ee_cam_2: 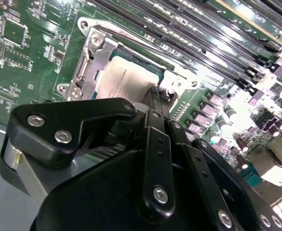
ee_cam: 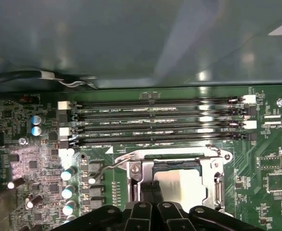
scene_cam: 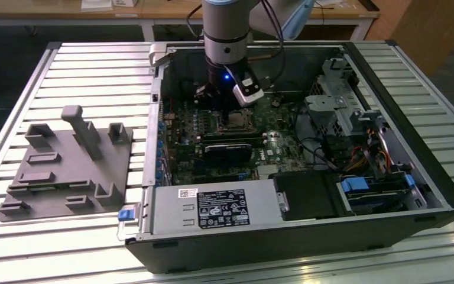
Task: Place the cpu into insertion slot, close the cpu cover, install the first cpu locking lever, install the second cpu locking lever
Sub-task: 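Close the cpu cover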
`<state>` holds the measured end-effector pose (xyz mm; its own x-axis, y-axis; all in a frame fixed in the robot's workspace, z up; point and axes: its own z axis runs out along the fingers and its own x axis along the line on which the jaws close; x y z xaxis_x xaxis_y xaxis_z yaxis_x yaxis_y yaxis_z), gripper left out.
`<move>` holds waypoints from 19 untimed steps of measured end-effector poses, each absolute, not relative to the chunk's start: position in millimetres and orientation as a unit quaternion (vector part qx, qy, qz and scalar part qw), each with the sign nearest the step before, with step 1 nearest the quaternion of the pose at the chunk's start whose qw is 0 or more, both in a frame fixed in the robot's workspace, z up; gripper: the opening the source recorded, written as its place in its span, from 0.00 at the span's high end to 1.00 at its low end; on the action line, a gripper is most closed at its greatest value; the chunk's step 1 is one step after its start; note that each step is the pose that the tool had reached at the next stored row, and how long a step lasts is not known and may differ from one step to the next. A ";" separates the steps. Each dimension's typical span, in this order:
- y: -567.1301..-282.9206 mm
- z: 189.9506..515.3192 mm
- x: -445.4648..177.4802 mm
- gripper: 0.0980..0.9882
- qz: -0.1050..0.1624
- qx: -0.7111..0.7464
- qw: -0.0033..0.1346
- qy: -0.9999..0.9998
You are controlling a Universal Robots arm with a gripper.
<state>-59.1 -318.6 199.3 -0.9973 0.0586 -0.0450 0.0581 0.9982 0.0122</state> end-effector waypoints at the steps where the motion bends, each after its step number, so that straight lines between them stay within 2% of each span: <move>1: -318.7 199.4 -58.4 0.99 0.005 0.029 0.023 0.999; 19: -318.6 223.6 -58.0 0.99 0.006 0.029 0.023 0.999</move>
